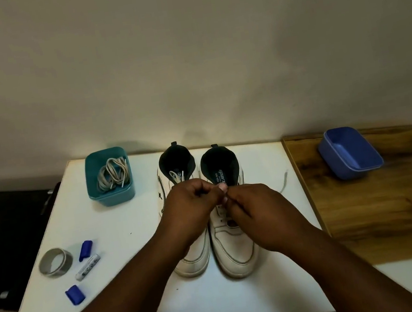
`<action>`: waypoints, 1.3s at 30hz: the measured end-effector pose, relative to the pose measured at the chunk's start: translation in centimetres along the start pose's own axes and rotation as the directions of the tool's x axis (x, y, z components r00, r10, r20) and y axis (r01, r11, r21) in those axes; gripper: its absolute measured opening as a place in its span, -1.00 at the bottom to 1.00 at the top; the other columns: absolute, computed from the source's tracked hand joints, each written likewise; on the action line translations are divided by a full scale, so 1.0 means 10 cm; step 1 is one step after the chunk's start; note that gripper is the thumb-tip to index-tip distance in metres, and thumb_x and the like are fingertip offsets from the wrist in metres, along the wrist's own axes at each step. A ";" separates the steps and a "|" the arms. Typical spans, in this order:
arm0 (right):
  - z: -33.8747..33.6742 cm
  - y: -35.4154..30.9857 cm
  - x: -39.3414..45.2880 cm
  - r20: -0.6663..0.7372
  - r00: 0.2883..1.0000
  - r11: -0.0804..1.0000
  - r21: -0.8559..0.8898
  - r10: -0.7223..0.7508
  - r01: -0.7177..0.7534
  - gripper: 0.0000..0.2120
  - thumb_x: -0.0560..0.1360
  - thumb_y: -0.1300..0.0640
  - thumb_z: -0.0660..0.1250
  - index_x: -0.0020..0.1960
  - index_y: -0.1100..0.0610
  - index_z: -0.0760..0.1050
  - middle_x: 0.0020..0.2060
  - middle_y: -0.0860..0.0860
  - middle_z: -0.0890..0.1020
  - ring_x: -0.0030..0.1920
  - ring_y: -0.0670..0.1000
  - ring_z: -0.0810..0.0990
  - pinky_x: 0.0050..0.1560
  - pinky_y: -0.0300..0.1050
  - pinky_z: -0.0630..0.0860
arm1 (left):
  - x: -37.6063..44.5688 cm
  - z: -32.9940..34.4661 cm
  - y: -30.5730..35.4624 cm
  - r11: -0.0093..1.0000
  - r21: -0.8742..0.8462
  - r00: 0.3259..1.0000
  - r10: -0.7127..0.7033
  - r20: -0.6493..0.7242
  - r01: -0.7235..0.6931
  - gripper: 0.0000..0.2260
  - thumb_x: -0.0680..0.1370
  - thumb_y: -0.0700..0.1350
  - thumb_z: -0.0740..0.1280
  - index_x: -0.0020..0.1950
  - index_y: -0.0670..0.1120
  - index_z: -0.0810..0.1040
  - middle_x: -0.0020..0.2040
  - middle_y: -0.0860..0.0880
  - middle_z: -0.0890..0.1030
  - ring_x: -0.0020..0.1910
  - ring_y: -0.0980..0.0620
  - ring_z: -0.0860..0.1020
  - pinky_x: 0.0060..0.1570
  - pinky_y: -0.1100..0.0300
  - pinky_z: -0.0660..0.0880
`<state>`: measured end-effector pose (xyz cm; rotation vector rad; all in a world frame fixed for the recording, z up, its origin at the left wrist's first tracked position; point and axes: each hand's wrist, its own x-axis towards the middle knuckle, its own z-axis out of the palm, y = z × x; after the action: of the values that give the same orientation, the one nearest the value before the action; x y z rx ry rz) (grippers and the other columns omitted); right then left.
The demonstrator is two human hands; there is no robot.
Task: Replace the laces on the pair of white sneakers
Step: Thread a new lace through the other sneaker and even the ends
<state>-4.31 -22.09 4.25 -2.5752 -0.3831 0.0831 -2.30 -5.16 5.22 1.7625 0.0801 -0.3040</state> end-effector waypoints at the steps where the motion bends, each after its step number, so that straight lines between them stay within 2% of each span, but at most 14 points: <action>1: 0.01 0.00 0.00 -0.003 1.000 0.998 0.056 0.004 -0.004 -0.79 0.67 -0.09 0.13 -0.10 -0.14 0.45 -0.21 -0.13 0.59 -0.20 -0.09 0.58 -0.15 0.05 0.60 | 0.01 0.00 -0.04 1.000 0.006 0.999 0.016 -0.027 -0.016 -0.81 0.59 -0.02 0.44 -0.14 -0.09 0.71 -0.37 0.12 0.65 -0.46 0.30 0.51 -0.37 0.38 0.36; 3: 0.04 0.01 0.02 -0.009 0.998 0.971 0.231 0.056 -0.053 -0.82 0.65 -0.11 0.22 -0.04 -0.12 0.54 -0.22 -0.11 0.62 -0.19 -0.07 0.64 -0.14 0.02 0.64 | 0.05 0.01 -0.09 0.999 -0.045 0.998 -0.006 -0.067 0.003 -0.84 0.59 -0.04 0.44 -0.11 -0.09 0.71 -0.39 0.11 0.64 -0.47 0.28 0.50 -0.39 0.40 0.38; 5: 0.05 0.01 0.04 -0.058 0.989 0.909 0.405 0.137 -0.102 -0.90 0.63 0.00 0.35 0.04 -0.08 0.64 -0.19 -0.10 0.68 -0.17 -0.10 0.68 -0.17 -0.21 0.63 | 0.08 0.02 -0.11 0.988 -0.137 0.995 -0.082 -0.059 0.074 -0.85 0.60 -0.05 0.43 -0.08 -0.11 0.70 -0.42 0.08 0.61 -0.52 0.22 0.44 -0.46 0.34 0.35; 8: 0.03 0.01 0.06 -0.168 0.955 0.843 0.523 0.245 -0.124 -0.91 0.59 0.11 0.41 -0.01 -0.02 0.69 -0.21 -0.10 0.71 -0.17 -0.11 0.69 -0.19 -0.30 0.58 | 0.10 0.06 -0.09 0.967 -0.223 0.991 -0.130 -0.017 0.123 -0.79 0.61 -0.01 0.41 -0.08 -0.14 0.68 -0.42 0.05 0.59 -0.49 0.14 0.43 -0.46 0.29 0.39; 9: 0.03 0.02 0.08 -0.202 0.938 0.833 0.537 0.280 -0.133 -0.90 0.58 0.13 0.42 -0.05 -0.02 0.69 -0.22 -0.12 0.70 -0.17 -0.11 0.68 -0.18 -0.30 0.58 | 0.11 0.07 -0.10 0.982 -0.167 0.993 -0.099 -0.068 0.086 -0.75 0.62 0.03 0.39 -0.10 -0.13 0.67 -0.39 0.05 0.61 -0.45 0.14 0.47 -0.43 0.28 0.41; 11: 0.05 0.07 0.11 -0.260 0.900 0.829 0.533 0.350 -0.168 -0.88 0.55 0.16 0.42 -0.11 -0.03 0.67 -0.24 -0.17 0.68 -0.16 -0.14 0.65 -0.20 -0.35 0.53 | 0.13 0.10 -0.17 0.976 0.217 0.974 0.072 -0.213 -0.025 -0.68 0.64 0.18 0.30 -0.13 -0.03 0.60 -0.32 0.06 0.62 -0.33 0.15 0.54 -0.32 0.22 0.43; 13: 0.06 0.12 0.13 -0.270 0.885 0.836 0.509 0.380 -0.204 -0.87 0.55 0.18 0.41 -0.12 -0.03 0.64 -0.24 -0.17 0.67 -0.15 -0.18 0.64 -0.20 -0.39 0.51 | 0.12 0.11 -0.23 0.817 0.576 0.954 0.194 -0.229 -0.028 -0.63 0.59 0.30 0.25 -0.18 0.04 0.51 -0.31 0.07 0.58 -0.27 0.14 0.54 -0.25 0.16 0.45; 14: 0.07 0.13 0.14 -0.258 0.891 0.847 0.487 0.373 -0.213 -0.87 0.55 0.17 0.40 -0.11 -0.03 0.64 -0.24 -0.16 0.67 -0.15 -0.19 0.64 -0.20 -0.40 0.51 | 0.11 0.13 -0.25 0.751 0.661 0.958 0.193 -0.211 -0.005 -0.59 0.56 0.35 0.24 -0.21 0.03 0.49 -0.32 0.06 0.57 -0.27 0.11 0.54 -0.24 0.15 0.47; 16: 0.11 0.14 0.13 -0.223 0.913 0.877 0.425 0.343 -0.226 -0.90 0.55 0.13 0.40 -0.10 -0.04 0.63 -0.22 -0.15 0.67 -0.15 -0.19 0.64 -0.17 -0.33 0.55 | 0.13 0.16 -0.27 0.690 0.724 0.972 0.167 -0.167 0.006 -0.55 0.52 0.38 0.23 -0.25 0.01 0.50 -0.33 0.04 0.56 -0.28 0.07 0.55 -0.24 0.12 0.51; 21: 0.22 0.18 0.12 -0.191 0.938 0.921 0.324 0.288 -0.217 -0.96 0.55 0.04 0.40 -0.06 -0.07 0.63 -0.19 -0.15 0.68 -0.15 -0.17 0.65 -0.10 -0.02 0.65 | 0.27 0.07 -0.33 0.808 0.587 0.990 0.119 -0.082 -0.048 -0.66 0.55 0.09 0.37 -0.33 -0.08 0.60 -0.40 -0.01 0.57 -0.34 0.07 0.55 -0.27 0.13 0.46; 24: 0.27 0.20 0.12 -0.153 0.946 0.917 0.330 0.287 -0.224 -0.93 0.50 0.08 0.35 -0.12 -0.08 0.58 -0.21 -0.14 0.65 -0.17 -0.13 0.64 -0.11 0.06 0.65 | 0.26 -0.01 -0.31 0.940 0.338 0.999 -0.044 -0.003 0.042 -0.72 0.63 -0.06 0.37 -0.24 -0.12 0.67 -0.39 -0.01 0.65 -0.38 0.01 0.63 -0.23 0.07 0.59; 27: 0.32 0.18 0.13 -0.130 0.964 0.939 0.288 0.231 -0.186 -0.96 0.48 0.04 0.32 -0.12 -0.07 0.55 -0.17 -0.11 0.61 -0.15 -0.10 0.60 -0.10 0.09 0.62 | 0.24 -0.02 -0.27 0.973 0.184 0.989 -0.143 0.024 0.136 -0.74 0.67 -0.15 0.32 -0.10 -0.30 0.65 -0.36 -0.08 0.64 -0.46 0.07 0.56 -0.35 0.20 0.56; 30: 0.33 0.17 0.14 -0.147 0.965 0.949 0.262 0.218 -0.174 -0.91 0.47 -0.03 0.28 -0.08 -0.08 0.56 -0.13 -0.10 0.59 -0.13 -0.09 0.59 -0.11 0.08 0.61 | 0.24 -0.02 -0.25 0.976 0.155 0.986 -0.163 0.043 0.155 -0.75 0.67 -0.17 0.31 -0.06 -0.33 0.64 -0.39 -0.03 0.61 -0.53 0.15 0.50 -0.46 0.32 0.47; 39: 0.38 0.19 0.15 -0.203 0.954 0.946 0.281 0.221 -0.160 -0.95 0.54 0.03 0.35 -0.07 -0.08 0.59 -0.13 -0.13 0.58 -0.13 -0.10 0.59 -0.12 0.05 0.61 | 0.25 -0.03 -0.27 0.970 0.211 0.987 -0.142 0.070 0.124 -0.73 0.67 -0.10 0.32 -0.14 -0.20 0.68 -0.43 0.02 0.62 -0.47 0.10 0.54 -0.33 0.23 0.49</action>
<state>-2.88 -21.37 0.04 -2.3190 -0.0288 -0.0924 -0.40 -4.56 2.03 1.9511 0.1099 -0.4992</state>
